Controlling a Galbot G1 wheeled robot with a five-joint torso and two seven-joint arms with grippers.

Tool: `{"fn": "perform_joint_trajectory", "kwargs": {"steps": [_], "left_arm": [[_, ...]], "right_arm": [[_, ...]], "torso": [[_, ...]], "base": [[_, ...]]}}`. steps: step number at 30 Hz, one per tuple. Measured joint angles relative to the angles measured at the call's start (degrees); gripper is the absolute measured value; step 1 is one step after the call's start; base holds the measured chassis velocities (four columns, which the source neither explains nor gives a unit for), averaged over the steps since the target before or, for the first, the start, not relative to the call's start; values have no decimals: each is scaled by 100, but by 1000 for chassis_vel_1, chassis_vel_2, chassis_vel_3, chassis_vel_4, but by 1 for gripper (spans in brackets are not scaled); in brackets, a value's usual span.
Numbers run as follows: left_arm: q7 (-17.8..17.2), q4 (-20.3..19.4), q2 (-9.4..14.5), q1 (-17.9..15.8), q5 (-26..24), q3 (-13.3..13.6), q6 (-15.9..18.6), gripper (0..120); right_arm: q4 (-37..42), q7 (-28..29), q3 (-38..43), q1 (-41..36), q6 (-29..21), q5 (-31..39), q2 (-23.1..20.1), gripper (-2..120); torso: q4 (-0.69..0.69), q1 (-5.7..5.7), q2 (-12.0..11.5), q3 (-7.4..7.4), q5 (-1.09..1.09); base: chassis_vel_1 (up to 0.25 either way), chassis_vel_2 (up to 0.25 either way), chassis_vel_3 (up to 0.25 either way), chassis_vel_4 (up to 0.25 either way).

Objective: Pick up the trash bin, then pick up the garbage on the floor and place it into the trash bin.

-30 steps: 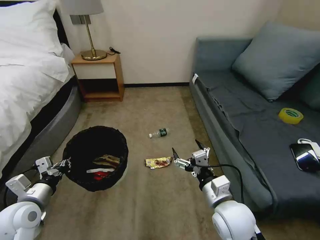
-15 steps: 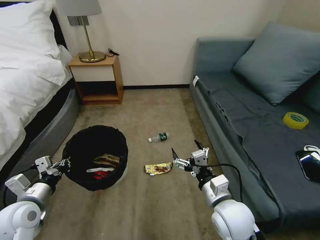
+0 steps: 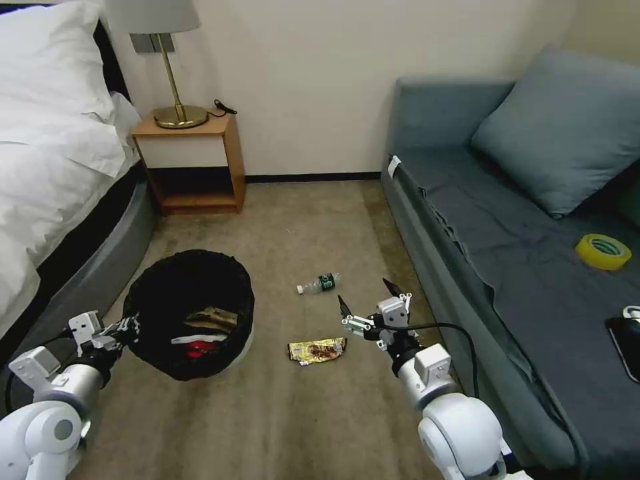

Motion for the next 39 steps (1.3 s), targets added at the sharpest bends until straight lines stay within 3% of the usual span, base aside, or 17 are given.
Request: {"fn": "perform_joint_trajectory", "kwargs": {"steps": [29, 39], "left_arm": [[-20, 174, 100, -136, -16, -64, 0, 4], [11, 250, 158, -154, -42, -153, -9, 4]], "right_arm": [[-280, 23, -264, 256, -53, 79, 28, 100], [-723, 142, -669, 625, -44, 341, -139, 100]], "torso": [[-1, 0, 0, 0, -1], [0, 0, 0, 0, 0]], "base": [[-71, 73, 73, -70], [-34, 26, 29, -30]]}}
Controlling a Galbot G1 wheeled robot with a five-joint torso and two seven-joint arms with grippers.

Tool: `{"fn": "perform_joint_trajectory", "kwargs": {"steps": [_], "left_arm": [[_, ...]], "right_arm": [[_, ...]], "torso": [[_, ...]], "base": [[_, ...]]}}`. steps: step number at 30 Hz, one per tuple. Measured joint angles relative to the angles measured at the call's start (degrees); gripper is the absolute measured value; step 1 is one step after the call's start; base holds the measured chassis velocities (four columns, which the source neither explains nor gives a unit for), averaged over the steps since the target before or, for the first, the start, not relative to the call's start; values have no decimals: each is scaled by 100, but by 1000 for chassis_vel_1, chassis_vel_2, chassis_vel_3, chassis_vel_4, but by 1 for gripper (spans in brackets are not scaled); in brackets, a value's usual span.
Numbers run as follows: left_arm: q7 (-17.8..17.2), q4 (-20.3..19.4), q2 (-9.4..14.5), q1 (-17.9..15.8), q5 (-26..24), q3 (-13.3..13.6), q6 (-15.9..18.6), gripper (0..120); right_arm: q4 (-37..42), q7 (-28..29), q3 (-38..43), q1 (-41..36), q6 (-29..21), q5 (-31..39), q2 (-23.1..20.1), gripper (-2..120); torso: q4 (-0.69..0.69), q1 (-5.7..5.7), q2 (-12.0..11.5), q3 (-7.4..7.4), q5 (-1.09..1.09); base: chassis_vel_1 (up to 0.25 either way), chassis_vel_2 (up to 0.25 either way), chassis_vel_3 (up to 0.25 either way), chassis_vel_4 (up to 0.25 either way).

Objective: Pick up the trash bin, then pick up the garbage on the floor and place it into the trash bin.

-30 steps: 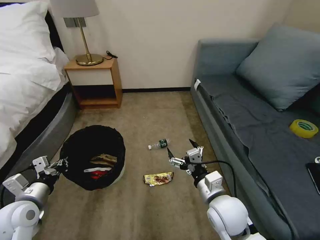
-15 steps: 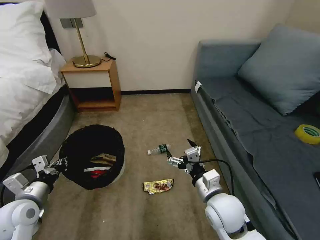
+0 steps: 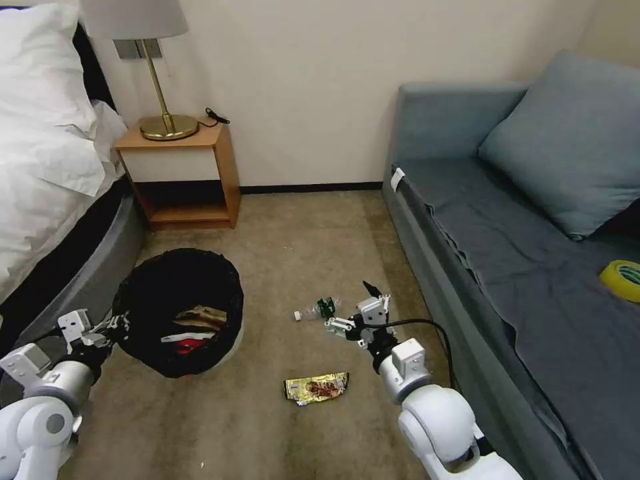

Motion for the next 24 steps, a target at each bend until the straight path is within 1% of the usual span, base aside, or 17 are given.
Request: {"fn": "perform_joint_trajectory", "kwargs": {"steps": [3, 4, 6, 7, 8, 9, 11, 12, 13, 14, 15, 17, 19, 21, 23, 24], "left_arm": [[37, 11, 23, -3, 9, -37, -23, 4], [37, 11, 23, -3, 9, -37, -23, 4], [65, 11, 39, -11, 22, -39, -44, 4], [72, 15, 43, -17, 23, -37, -50, 4], [88, 38, 47, -35, 26, -26, -65, 4], [88, 38, 47, -35, 26, -26, -65, 4], [123, 106, 46, -52, 41, 4, -105, 4], [131, 124, 46, -53, 43, 11, -113, 4], [153, 161, 46, -54, 47, 23, -133, 4], [153, 161, 46, -54, 47, 23, -133, 4], [165, 181, 47, -54, 50, 26, -147, 4], [190, 239, 70, -53, 51, 35, -177, 4], [198, 253, 83, -53, 51, 38, -184, 4], [224, 281, 129, -47, 50, 45, -212, 4], [236, 295, 152, -45, 45, 48, -223, 4], [251, 322, 186, -44, 34, 48, -237, 4]], "right_arm": [[-435, 34, -283, 389, -16, 314, -295, 100], [-435, 34, -283, 389, -16, 314, -295, 100], [-776, 128, -611, 779, -113, 781, -653, 100], [-876, 172, -701, 896, -155, 954, -755, 100], [-1062, 245, -911, 1124, -236, 1287, -921, 100], [-1062, 245, -911, 1124, -236, 1287, -921, 100], [-1387, 367, -1325, 1502, -450, 1865, -1117, 100], [-1472, 403, -1416, 1592, -521, 2012, -1132, 100], [-1655, 462, -1591, 1769, -687, 2304, -1136, 100], [-1655, 462, -1591, 1769, -687, 2304, -1136, 100], [-1761, 462, -1678, 1851, -795, 2441, -1131, 100], [-2111, 524, -1918, 2105, -1163, 2819, -1050, 100], [-2205, 530, -1961, 2154, -1252, 2902, -1008, 100], [-2561, 553, -2112, 2330, -1514, 3250, -881, 100], [-2676, 554, -2151, 2385, -1587, 3354, -840, 100], [-2838, 545, -2232, 2477, -1691, 3548, -800, 100]], "torso": [[0, 0, 0, 0, 0], [0, 0, 0, 0, 0], [1, 0, 0, 0, 0], [0, 0, 0, 0, 0], [0, 0, 0, 0, 1], [0, 0, 0, 0, 1], [-1, 0, 0, 0, 0], [-1, 0, 0, 0, 0], [0, 0, 0, 0, 0], [0, 0, 0, 0, 0], [0, 0, 0, 0, 0], [0, 0, 0, 0, -1], [0, 0, 0, 0, 0], [0, 0, 0, 0, 0], [0, 0, 0, 0, 0], [0, 0, 0, 0, 0]], "base": [[0, 0, 0, 0], [0, 0, 0, 0], [0, 0, 0, 0], [0, 0, 0, 0], [0, 0, 0, 0], [0, 0, 0, 0], [0, 0, 0, 0], [0, 0, 0, 0], [0, 0, 0, 0], [0, 0, 0, 0], [0, 0, 0, 0], [0, 0, 0, 0], [0, 0, 0, 0], [0, 0, 0, 0], [0, 0, 0, 0], [0, 0, 0, 0]]}}
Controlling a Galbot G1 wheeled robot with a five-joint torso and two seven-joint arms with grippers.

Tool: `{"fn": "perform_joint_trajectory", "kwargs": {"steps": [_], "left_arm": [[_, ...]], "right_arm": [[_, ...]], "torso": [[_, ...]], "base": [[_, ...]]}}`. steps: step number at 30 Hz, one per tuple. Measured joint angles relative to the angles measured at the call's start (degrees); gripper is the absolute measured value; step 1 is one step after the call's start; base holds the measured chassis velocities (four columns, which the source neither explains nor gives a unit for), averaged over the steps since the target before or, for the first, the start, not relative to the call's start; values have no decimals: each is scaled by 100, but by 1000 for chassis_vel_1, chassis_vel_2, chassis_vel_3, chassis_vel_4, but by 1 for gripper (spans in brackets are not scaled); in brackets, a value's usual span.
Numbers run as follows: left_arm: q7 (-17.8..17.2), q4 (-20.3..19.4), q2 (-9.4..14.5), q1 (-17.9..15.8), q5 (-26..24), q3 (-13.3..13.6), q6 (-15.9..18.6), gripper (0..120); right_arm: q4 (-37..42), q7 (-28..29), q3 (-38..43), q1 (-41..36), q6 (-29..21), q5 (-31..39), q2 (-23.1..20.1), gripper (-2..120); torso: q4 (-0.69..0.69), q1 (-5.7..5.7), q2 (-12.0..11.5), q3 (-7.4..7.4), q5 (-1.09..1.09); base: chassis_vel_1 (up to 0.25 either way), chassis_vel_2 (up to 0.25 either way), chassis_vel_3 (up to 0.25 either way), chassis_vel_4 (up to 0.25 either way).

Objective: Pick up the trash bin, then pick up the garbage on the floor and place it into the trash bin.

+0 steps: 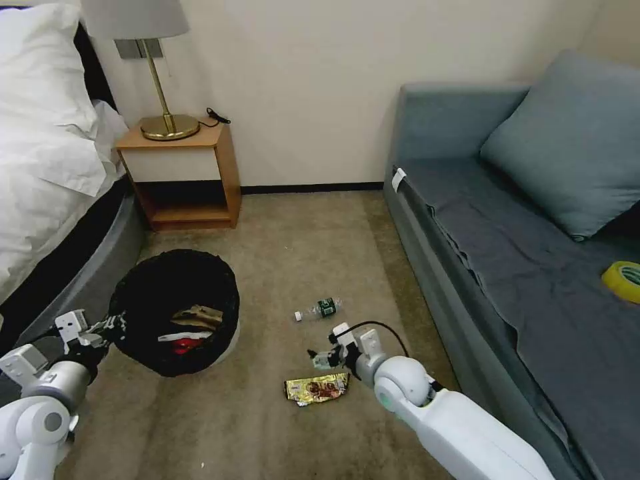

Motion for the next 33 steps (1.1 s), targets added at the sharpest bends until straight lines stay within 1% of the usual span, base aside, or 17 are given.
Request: {"fn": "perform_joint_trajectory", "kwargs": {"steps": [2, 4, 5, 8, 10, 12, 15, 18, 22, 26, 33], "left_arm": [[18, 34, 55, 0, -19, -5, -19, 4], [20, 37, 60, 0, -22, -6, -22, 4], [30, 62, 112, -2, -51, -19, -32, 4], [47, 84, 163, -11, -81, -22, -46, 4], [48, 86, 169, -15, -83, -21, -47, 4], [50, 89, 176, -31, -84, 8, -51, 4], [52, 89, 169, -35, -81, 28, -54, 4], [60, 89, 148, -25, -72, 31, -69, 4], [84, 75, 100, 38, -62, -3, -87, 4], [103, 71, 84, 61, -62, -51, -100, 4], [108, 76, 69, 61, -51, -81, -104, 4]], "right_arm": [[-147, -7, -92, 135, -179, 289, 3, 100], [-160, -4, -99, 146, -193, 320, 3, 100], [-273, 25, -123, 216, -319, 583, 22, 100], [-396, 58, -53, 246, -574, 882, 32, 100], [-417, 62, -32, 247, -641, 960, 27, 100], [-486, 64, 48, 245, -848, 1186, -6, 100], [-560, -4, 123, 230, -884, 1308, -30, 100], [-637, -129, 182, 215, -889, 1344, -47, 100], [-820, -498, 277, 208, -890, 1321, -49, 100], [-1018, -616, 292, 246, -887, 1288, 55, 100], [-1377, -642, 188, 404, -875, 1136, 285, 100]], "torso": [[0, 0, 0, 0, -1], [0, 0, 0, 0, -1], [0, 0, 0, 0, -1], [0, 0, 0, -1, -1], [0, 0, 0, 0, 0], [-1, 0, 0, 0, 0], [-1, 0, 0, 0, 0], [-1, 0, 0, 0, 0], [-1, 0, 0, 0, 0], [-1, 0, 0, 0, 0], [0, 0, 0, 0, 0]], "base": [[0, 0, 0, 0], [0, 0, 0, 0], [0, 0, 0, 0], [0, 0, 0, 0], [0, 0, 0, 0], [0, 0, 0, 0], [0, 0, 0, 0], [0, 0, 0, 0], [0, 0, 0, 0], [0, 0, 0, 0], [0, 0, 0, 0]]}}
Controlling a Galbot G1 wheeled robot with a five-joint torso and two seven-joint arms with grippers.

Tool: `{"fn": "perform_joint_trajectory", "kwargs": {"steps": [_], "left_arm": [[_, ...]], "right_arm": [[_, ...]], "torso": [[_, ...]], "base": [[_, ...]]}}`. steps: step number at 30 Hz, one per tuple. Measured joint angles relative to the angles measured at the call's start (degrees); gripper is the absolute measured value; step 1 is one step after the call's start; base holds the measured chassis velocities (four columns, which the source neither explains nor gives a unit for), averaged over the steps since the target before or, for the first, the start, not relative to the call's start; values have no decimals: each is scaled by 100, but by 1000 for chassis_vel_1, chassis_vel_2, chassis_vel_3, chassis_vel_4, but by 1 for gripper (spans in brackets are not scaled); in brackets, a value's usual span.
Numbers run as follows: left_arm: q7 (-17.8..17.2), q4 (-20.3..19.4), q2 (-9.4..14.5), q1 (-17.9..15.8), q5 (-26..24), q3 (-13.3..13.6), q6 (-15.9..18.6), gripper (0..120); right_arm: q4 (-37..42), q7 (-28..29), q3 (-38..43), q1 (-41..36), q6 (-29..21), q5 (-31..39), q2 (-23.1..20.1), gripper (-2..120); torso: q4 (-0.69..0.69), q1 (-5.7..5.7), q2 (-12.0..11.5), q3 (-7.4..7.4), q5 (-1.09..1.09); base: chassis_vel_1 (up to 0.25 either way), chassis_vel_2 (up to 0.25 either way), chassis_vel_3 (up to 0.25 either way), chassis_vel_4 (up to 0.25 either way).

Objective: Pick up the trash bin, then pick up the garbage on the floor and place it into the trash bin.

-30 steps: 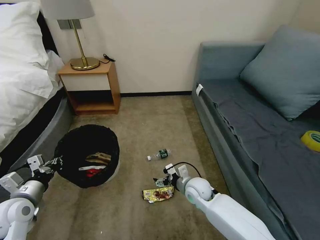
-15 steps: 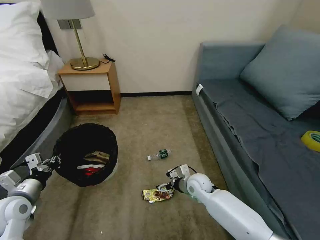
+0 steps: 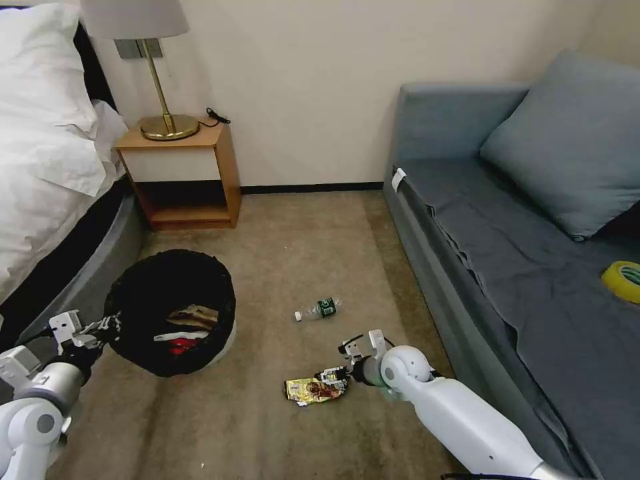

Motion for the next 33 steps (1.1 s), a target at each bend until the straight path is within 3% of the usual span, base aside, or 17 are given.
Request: {"fn": "perform_joint_trajectory", "kwargs": {"steps": [16, 33], "left_arm": [[12, 100, -10, -32, 54, 39, -30, 4], [35, 188, 109, -44, 48, 31, -61, 4]], "right_arm": [[-784, -182, -318, 372, 17, -331, -2, 100], [-1057, -481, -216, 177, 30, -663, 259, 100]], "torso": [[-1, 0, 0, 0, 0], [0, 0, 0, 0, -1]], "base": [[0, 0, 0, 0], [0, 0, 0, 0]]}}
